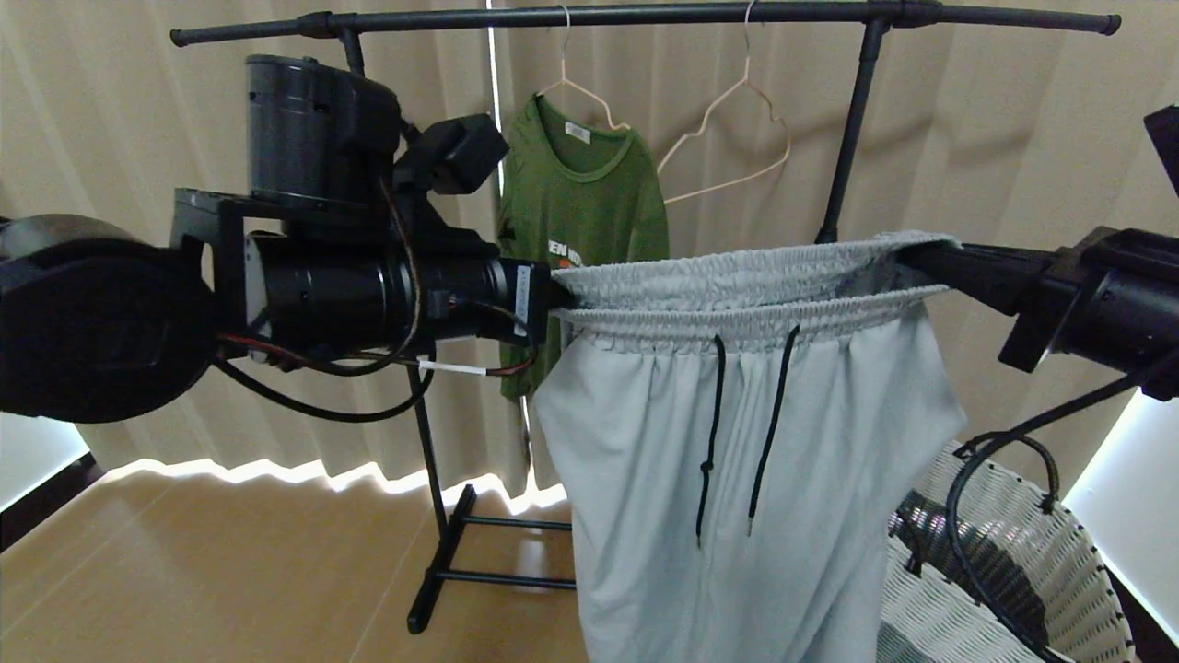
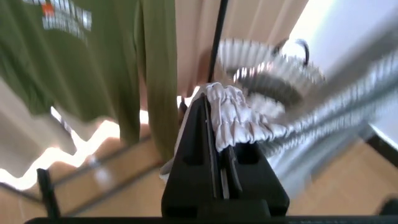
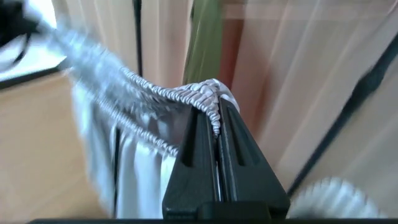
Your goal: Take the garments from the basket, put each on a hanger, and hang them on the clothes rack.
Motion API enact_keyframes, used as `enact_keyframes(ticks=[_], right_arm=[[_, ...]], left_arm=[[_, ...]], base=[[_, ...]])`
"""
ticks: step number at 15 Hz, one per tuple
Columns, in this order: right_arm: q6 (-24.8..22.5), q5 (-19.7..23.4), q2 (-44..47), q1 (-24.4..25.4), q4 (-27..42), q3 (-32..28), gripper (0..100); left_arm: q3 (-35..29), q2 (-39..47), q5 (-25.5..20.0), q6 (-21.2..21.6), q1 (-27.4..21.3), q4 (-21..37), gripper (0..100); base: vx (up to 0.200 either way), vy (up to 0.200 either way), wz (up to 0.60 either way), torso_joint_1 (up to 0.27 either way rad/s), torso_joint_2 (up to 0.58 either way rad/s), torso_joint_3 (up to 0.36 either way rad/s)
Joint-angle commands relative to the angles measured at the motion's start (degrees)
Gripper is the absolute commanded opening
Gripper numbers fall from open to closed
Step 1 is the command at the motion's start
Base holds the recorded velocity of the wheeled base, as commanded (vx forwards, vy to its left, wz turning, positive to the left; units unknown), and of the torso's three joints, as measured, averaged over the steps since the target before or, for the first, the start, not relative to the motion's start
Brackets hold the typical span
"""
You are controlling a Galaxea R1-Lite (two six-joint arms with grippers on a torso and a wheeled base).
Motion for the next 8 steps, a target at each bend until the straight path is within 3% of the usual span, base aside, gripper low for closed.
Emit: enact_keyframes(ticks=[1,4,8], right_arm=[[0.03,-0.1,7.13,0.01,-5.34,-2.57,0],[1.26,0.16,12.4,0.54,-6.22,-10.39,0],[3.45,0.25,14.86,3.53,-8.24,-13.03,0]], left_arm=[[5.94,-7.71,-0.57,0.16,-0.31,1.13,0],[12.45,-14.13,-2.5,0.16,-3.47,0.87,0],[15.0,-18.17,-2.24,0.08,-9.71,0.78,0]], base=[[0.0,0.0,0.0,0.0,0.0,0.0],[0.0,0.0,0.0,0.0,0.0,0.0],[0.0,0.0,0.0,0.0,0.0,0.0]])
